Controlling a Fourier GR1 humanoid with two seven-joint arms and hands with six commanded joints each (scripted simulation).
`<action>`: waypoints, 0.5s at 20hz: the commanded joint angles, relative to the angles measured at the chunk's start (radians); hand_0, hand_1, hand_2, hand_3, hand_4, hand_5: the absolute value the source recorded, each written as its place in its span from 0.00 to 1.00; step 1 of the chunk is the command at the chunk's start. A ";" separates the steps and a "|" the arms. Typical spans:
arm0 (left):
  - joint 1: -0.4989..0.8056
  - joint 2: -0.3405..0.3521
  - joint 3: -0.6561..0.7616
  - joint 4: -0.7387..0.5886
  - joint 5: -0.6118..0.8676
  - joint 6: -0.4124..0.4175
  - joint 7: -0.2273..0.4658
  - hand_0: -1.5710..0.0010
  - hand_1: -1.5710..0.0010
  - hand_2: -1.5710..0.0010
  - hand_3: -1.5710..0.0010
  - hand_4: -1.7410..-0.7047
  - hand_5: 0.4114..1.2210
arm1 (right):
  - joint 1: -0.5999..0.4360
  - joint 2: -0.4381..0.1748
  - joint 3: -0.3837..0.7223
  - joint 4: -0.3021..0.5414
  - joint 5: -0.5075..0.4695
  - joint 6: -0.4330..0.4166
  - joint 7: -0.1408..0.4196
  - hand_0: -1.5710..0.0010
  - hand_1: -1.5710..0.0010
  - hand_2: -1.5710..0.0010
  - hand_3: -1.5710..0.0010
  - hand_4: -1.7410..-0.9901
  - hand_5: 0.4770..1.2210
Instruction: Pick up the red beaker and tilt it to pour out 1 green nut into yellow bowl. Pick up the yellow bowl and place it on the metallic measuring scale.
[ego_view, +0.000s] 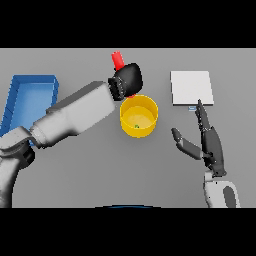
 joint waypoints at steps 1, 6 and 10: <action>-0.006 0.003 -0.016 0.000 -0.016 0.009 -0.012 0.00 0.00 0.00 0.00 0.01 1.00 | 0.012 -0.014 -0.003 -0.006 0.001 0.007 -0.022 1.00 1.00 1.00 1.00 0.81 0.13; -0.064 -0.022 -0.077 0.033 -0.097 0.031 -0.020 0.00 0.00 0.00 0.00 0.01 1.00 | 0.007 -0.003 -0.004 -0.012 -0.013 0.007 -0.017 1.00 1.00 1.00 1.00 0.81 0.13; -0.189 -0.024 -0.097 0.067 -0.140 0.035 -0.085 0.00 0.00 0.00 0.00 0.01 1.00 | 0.000 -0.003 -0.008 -0.004 -0.005 -0.004 -0.010 1.00 1.00 1.00 1.00 0.80 0.12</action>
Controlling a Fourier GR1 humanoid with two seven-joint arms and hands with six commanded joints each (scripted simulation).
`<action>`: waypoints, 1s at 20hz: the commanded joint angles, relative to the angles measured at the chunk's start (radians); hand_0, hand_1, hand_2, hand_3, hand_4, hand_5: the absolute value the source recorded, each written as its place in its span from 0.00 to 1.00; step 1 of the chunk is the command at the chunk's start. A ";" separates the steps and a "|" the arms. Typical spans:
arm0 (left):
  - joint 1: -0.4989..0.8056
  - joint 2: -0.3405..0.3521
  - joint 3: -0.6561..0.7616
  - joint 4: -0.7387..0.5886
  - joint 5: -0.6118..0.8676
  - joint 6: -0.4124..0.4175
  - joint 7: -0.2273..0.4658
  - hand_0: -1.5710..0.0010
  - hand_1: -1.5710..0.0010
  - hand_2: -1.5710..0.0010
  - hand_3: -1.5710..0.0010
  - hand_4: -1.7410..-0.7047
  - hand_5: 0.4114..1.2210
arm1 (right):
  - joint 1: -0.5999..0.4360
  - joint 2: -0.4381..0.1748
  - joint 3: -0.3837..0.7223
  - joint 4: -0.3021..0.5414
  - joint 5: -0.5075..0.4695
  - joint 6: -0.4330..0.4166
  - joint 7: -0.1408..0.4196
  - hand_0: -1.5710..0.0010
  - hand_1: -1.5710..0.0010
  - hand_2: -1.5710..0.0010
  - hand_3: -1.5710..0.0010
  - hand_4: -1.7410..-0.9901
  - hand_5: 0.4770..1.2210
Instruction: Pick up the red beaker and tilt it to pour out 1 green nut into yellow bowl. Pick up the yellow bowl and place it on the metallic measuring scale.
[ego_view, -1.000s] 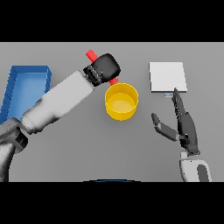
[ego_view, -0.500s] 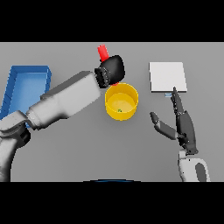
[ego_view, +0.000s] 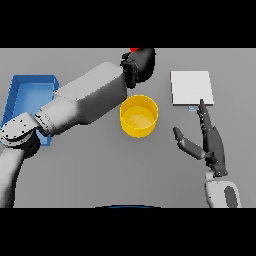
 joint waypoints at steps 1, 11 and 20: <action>-0.041 0.001 0.001 0.022 -0.013 0.008 -0.005 0.00 0.00 0.00 0.00 0.01 1.00 | 0.009 -0.002 0.002 -0.002 -0.004 0.008 -0.016 1.00 1.00 1.00 1.00 0.80 0.12; -0.262 0.174 0.494 0.351 0.304 -0.004 0.135 0.00 0.00 0.00 0.04 0.01 1.00 | -0.018 -0.008 0.016 0.022 -0.011 0.035 -0.030 1.00 1.00 1.00 1.00 0.85 0.13; -0.024 0.375 0.950 0.509 0.769 0.143 0.322 0.00 0.00 0.00 0.01 0.00 1.00 | -0.035 -0.029 0.019 0.039 0.004 0.039 -0.044 1.00 1.00 1.00 1.00 0.81 0.19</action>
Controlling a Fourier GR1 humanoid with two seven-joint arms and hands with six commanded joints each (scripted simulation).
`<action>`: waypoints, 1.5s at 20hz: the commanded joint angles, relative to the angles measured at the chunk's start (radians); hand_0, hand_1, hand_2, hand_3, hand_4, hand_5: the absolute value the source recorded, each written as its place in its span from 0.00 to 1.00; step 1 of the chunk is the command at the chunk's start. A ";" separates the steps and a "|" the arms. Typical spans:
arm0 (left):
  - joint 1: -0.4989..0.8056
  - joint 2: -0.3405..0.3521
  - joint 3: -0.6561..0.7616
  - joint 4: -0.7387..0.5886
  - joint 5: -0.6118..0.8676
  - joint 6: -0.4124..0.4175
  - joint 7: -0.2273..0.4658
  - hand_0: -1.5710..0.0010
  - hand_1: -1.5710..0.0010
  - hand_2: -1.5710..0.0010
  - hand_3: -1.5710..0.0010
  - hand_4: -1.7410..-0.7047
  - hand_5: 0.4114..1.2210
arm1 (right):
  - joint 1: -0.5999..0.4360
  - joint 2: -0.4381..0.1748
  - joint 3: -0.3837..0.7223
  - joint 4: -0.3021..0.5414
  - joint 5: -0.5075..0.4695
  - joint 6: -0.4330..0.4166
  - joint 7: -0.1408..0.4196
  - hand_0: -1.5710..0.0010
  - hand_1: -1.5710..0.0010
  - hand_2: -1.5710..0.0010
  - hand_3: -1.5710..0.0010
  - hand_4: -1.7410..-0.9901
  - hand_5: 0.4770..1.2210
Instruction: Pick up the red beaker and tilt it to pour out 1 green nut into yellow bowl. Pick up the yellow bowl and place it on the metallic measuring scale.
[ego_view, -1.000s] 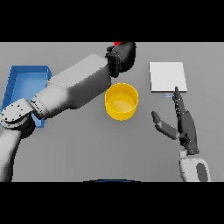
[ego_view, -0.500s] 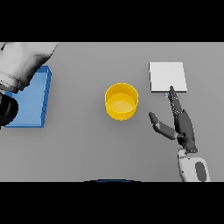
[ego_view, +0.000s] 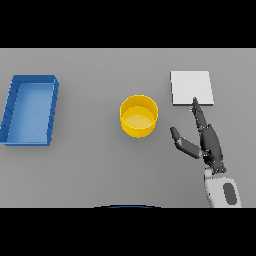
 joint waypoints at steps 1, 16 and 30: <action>0.036 -0.001 0.013 -0.011 0.019 0.046 0.033 0.00 0.00 0.00 0.01 0.00 1.00 | 0.006 0.002 0.008 -0.003 0.010 -0.002 -0.007 1.00 1.00 1.00 1.00 0.80 0.20; 0.769 -0.046 0.177 -0.649 0.387 0.281 0.305 0.00 0.00 0.00 0.00 0.00 0.85 | 0.007 -0.017 0.004 -0.007 -0.005 0.018 -0.013 1.00 1.00 1.00 1.00 0.76 0.27; 0.944 0.024 0.115 -0.952 0.484 0.035 0.484 0.84 0.86 0.86 0.86 0.88 0.27 | 0.021 -0.015 0.006 -0.006 0.006 0.008 -0.021 1.00 1.00 1.00 1.00 0.78 0.25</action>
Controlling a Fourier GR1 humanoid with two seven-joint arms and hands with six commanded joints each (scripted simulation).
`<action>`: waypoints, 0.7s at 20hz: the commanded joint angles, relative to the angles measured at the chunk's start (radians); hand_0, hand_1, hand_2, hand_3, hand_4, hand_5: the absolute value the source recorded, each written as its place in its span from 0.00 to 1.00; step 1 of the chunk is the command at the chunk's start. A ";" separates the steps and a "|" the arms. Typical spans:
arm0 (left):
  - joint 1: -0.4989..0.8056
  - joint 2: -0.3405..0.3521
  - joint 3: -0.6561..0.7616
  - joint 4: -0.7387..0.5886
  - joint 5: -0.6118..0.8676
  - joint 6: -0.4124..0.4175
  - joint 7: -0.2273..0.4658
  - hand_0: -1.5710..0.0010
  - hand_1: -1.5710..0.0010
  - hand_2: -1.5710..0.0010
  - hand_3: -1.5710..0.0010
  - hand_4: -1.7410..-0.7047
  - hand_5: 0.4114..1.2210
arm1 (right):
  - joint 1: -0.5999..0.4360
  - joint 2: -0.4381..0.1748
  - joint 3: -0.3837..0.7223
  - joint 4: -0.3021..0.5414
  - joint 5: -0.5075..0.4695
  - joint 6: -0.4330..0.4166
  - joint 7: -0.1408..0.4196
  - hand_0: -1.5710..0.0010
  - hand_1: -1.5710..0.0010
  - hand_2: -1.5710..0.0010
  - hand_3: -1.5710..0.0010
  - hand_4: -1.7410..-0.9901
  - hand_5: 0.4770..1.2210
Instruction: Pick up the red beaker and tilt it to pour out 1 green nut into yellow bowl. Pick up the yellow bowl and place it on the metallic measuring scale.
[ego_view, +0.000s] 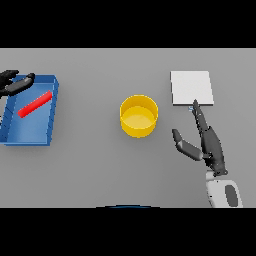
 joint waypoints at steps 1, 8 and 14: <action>-0.002 0.000 -0.010 0.009 -0.020 0.011 -0.002 0.87 0.89 0.89 0.89 0.90 0.27 | -0.002 -0.002 0.001 0.001 0.007 -0.004 0.001 1.00 1.00 1.00 1.00 0.78 0.25; 0.007 -0.019 0.004 -0.024 -0.016 0.064 -0.096 0.97 0.98 0.98 0.98 0.92 0.29 | -0.064 -0.041 0.040 0.005 0.093 0.003 0.069 1.00 1.00 1.00 1.00 0.87 0.23; 0.021 -0.047 0.010 -0.053 0.010 0.076 -0.097 0.99 0.99 0.99 0.99 0.91 0.33 | -0.232 -0.227 0.156 0.053 0.313 0.117 0.101 1.00 1.00 1.00 1.00 0.81 0.21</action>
